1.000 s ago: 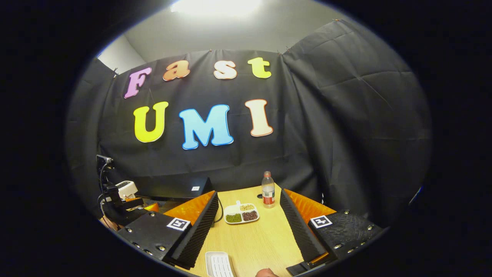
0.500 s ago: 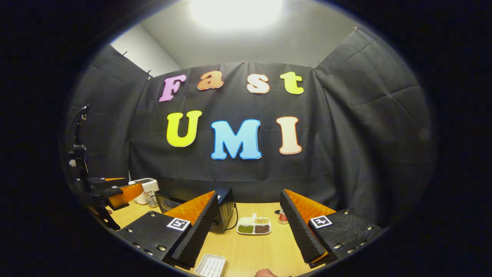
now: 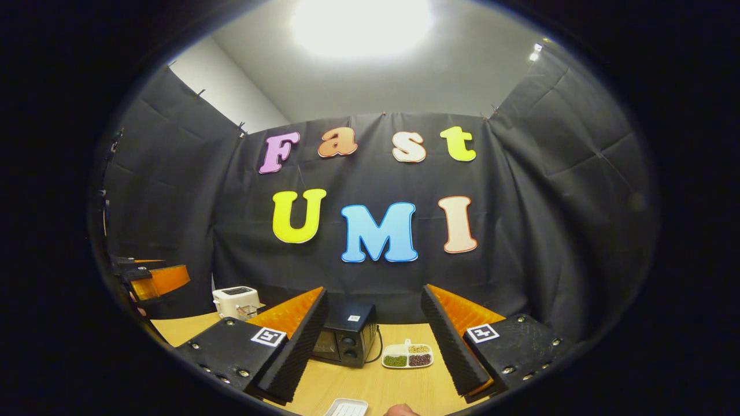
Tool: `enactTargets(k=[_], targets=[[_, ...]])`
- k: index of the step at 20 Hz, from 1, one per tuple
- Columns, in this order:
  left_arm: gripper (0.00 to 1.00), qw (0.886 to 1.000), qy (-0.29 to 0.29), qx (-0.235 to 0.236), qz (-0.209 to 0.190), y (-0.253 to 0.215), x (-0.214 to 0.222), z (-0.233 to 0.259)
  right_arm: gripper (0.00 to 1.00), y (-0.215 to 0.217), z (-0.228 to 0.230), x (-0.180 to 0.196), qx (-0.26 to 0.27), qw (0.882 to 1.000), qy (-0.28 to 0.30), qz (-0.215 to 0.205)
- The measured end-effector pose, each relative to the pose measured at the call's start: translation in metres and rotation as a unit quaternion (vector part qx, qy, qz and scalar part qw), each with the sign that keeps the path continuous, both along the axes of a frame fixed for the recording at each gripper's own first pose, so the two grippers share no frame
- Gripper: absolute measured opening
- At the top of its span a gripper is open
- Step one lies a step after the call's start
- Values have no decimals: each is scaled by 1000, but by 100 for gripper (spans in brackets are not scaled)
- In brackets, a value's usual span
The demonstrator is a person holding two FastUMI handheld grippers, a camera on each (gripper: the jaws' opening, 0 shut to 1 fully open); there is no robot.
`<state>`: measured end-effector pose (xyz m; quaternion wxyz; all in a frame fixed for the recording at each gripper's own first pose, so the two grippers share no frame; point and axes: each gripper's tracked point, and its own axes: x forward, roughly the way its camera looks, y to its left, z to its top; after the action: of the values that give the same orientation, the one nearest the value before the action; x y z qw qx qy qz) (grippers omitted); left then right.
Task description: Open the electric oven with the left hand, put the food in, and close the electric oven.
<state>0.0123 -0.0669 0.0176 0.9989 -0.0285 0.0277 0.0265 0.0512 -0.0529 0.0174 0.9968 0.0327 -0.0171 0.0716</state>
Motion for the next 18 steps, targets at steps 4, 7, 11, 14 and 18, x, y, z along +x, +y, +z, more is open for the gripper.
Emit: enactTargets(k=[4, 7, 11, 14, 18], targets=[[96, 1000, 1, -13, 8, 16, -10, -4, 98, 12, 3, -5, 2, 1000, 0, 6], [96, 1000, -2, -8, 4, 19, -15, -2, 98, 15, 7, -10, 2, 1000, -3, 2], [97, 1000, -9, -9, -10, 18, -21, 1, 98, 17, 10, -20, -4, 1000, -3, -3], [97, 1000, -11, -12, -22, 17, -20, 4, 98, 15, 12, -26, -11, 1000, 0, -10], [96, 999, -18, -7, -33, 16, -14, 8, 98, 10, 15, -31, -15, 1000, 0, -24]])
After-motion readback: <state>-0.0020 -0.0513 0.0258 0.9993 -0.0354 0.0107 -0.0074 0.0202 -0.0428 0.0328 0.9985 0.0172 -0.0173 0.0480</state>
